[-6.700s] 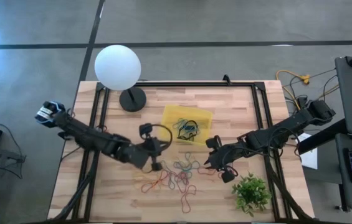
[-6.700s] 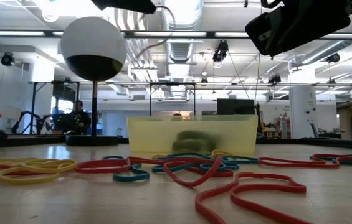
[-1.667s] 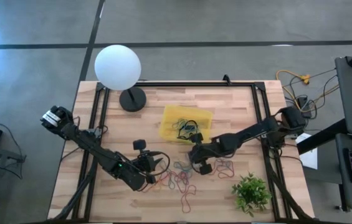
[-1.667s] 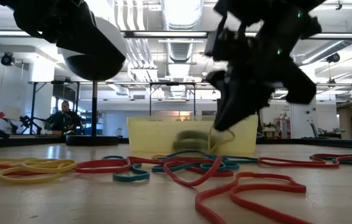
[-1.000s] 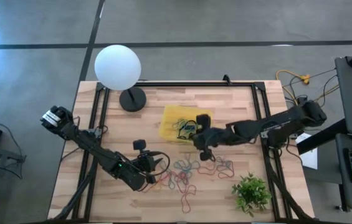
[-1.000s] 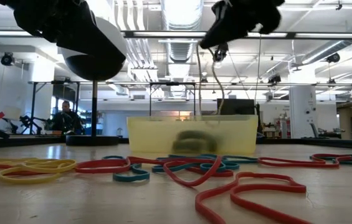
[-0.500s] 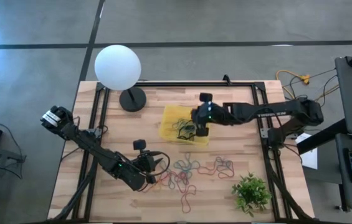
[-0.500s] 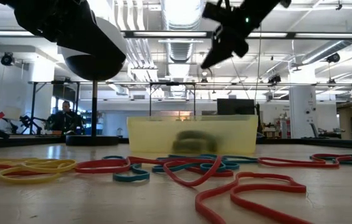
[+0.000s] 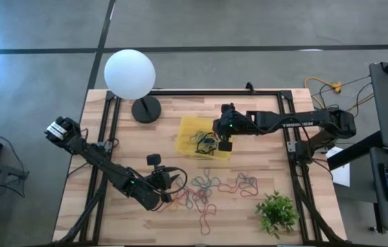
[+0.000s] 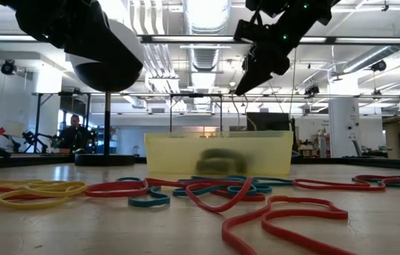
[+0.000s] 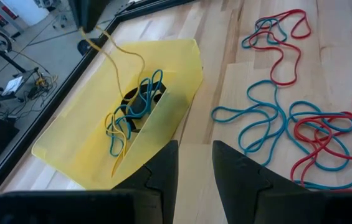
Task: Pick and place rubber bands into bin
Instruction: Put the yellow rubber band into the yellow bin, then put the red rubber band into the yellow bin
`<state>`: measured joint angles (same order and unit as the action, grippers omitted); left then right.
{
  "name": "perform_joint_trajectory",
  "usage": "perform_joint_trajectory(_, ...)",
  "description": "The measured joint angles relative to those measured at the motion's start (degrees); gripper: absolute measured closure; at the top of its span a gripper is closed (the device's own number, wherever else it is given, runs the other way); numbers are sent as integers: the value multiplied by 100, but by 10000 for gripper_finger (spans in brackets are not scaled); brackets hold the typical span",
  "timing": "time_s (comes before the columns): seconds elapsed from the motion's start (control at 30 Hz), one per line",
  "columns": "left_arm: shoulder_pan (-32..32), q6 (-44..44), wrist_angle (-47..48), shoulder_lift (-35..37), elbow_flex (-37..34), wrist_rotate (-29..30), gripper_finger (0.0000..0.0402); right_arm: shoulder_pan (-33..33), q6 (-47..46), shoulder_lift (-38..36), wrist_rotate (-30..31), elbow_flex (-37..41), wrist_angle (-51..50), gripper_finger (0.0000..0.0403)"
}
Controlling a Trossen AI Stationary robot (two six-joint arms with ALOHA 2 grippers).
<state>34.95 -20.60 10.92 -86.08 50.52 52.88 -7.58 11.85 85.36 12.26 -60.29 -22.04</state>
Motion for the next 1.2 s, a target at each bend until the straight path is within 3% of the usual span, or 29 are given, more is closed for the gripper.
perform_joint_trajectory(0.37, 1, -2, -24, 0, 7, -4, 318, 9, -230, 0, -221, 0, -21, 275)
perform_joint_trajectory(0.5, 1, -2, -20, 0, 4, -33, 318, 119, -260, -13, -984, 0, -290, 254)
perform_joint_trajectory(0.63, 1, -2, -13, 0, -19, -35, 318, 442, -439, -13, -1622, 0, -595, 252)
perform_joint_trajectory(0.87, 1, 0, 12, 0, -31, -37, 318, 1431, -1018, -13, -1834, 19, -892, 268)
perform_joint_trajectory(1.0, -1, 0, 13, 0, -31, -37, 318, 1982, -1514, -13, -1806, 147, -876, 277)
perform_joint_trajectory(1.2, -1, 0, 7, 0, -33, -37, 318, 2652, -2202, -11, -1185, 682, -429, 287)
